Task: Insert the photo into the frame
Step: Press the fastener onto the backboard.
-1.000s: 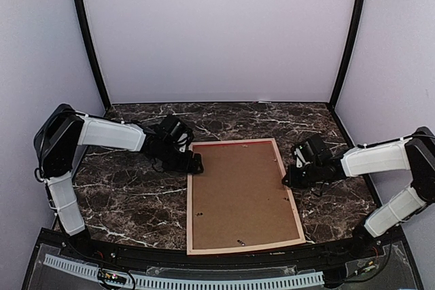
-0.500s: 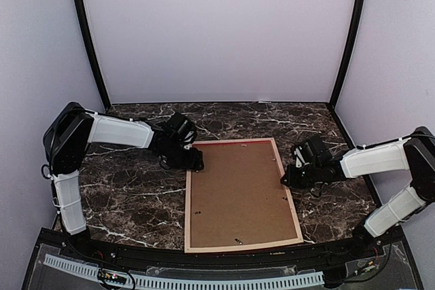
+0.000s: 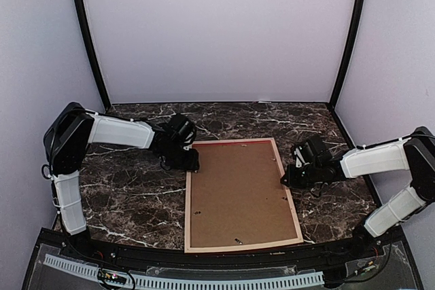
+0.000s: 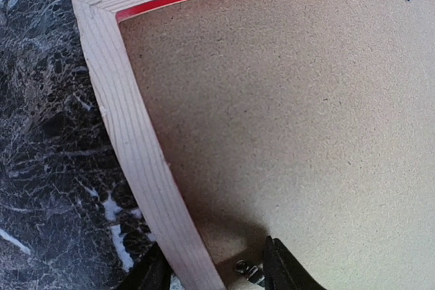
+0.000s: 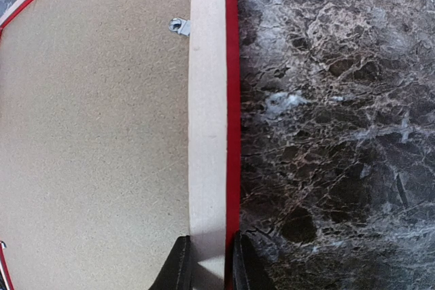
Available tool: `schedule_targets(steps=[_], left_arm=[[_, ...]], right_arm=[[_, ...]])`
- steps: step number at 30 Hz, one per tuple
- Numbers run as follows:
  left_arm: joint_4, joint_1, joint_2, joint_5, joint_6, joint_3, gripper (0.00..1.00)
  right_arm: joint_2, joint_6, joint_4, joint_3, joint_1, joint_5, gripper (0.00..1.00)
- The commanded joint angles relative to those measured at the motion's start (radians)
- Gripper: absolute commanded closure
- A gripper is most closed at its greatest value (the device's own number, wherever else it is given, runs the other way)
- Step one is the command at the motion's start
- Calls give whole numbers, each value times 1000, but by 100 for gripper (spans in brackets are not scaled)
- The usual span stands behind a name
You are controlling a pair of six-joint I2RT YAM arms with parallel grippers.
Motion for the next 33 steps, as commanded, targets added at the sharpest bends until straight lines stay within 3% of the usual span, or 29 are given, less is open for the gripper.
schedule_targets(steps=[1, 12, 22, 33], left_arm=[[-72, -15, 12, 32, 47, -6, 54], [-86, -17, -10, 98, 71, -64, 57], [-81, -16, -34, 114, 74, -81, 48], [-89, -16, -15, 87, 87, -76, 58]], right_arm=[[-8, 27, 19, 1, 14, -44, 92], [-16, 18, 10, 11, 15, -41, 92], [-5, 12, 7, 22, 13, -47, 92], [-5, 7, 5, 25, 14, -51, 92]])
